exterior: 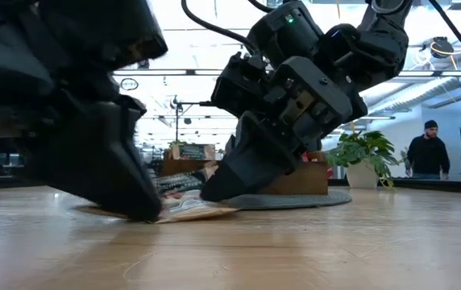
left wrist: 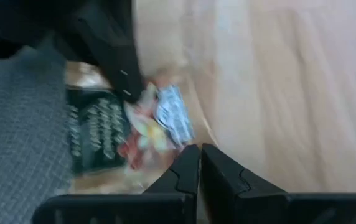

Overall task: Pick & Place Tea
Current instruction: Put the right light brown tea sachet into the left section of the wooden organizer

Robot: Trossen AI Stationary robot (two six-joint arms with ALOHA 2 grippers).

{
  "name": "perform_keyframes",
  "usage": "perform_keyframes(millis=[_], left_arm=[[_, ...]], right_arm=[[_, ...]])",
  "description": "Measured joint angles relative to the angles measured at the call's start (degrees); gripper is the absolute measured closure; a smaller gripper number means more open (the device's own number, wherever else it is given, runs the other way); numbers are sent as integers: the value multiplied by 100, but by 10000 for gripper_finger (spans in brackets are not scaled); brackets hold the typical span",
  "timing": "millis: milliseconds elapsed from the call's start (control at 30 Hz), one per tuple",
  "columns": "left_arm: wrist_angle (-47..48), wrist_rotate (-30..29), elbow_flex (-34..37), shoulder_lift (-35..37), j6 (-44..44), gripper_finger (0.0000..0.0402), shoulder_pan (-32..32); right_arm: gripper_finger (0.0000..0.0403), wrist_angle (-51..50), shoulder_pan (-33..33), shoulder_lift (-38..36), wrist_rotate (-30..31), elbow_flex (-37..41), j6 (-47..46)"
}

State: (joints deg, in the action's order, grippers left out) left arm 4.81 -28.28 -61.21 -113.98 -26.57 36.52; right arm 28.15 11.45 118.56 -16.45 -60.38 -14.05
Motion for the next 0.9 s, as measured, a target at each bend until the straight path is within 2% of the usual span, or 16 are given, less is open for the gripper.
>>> perform_keyframes(millis=[133, 367, 467, 600, 733, 800, 900], left_arm=[[89, 85, -37, 166, 122, 376, 74], [29, 159, -68, 924, 35, 376, 389], [254, -107, -61, 1083, 39, 376, 670], [617, -626, -57, 1065, -139, 376, 1054], [905, -939, -61, 991, -428, 376, 1310], [970, -1063, -61, 991, -504, 376, 1375], [1022, -1172, -61, 993, -526, 376, 1397]], right_arm=[[397, 44, -3, -5, -22, -2, 31], [401, -120, 41, -428, -28, -4, 467], [402, -251, 87, -785, 51, -4, 773], [402, -673, 149, -1410, 734, -13, 1456], [402, -1019, 102, -1919, 2070, -15, 2468], [402, -1030, -7, -2021, 2554, -15, 3018], [402, -1040, -272, -1991, 2663, -17, 3468]])
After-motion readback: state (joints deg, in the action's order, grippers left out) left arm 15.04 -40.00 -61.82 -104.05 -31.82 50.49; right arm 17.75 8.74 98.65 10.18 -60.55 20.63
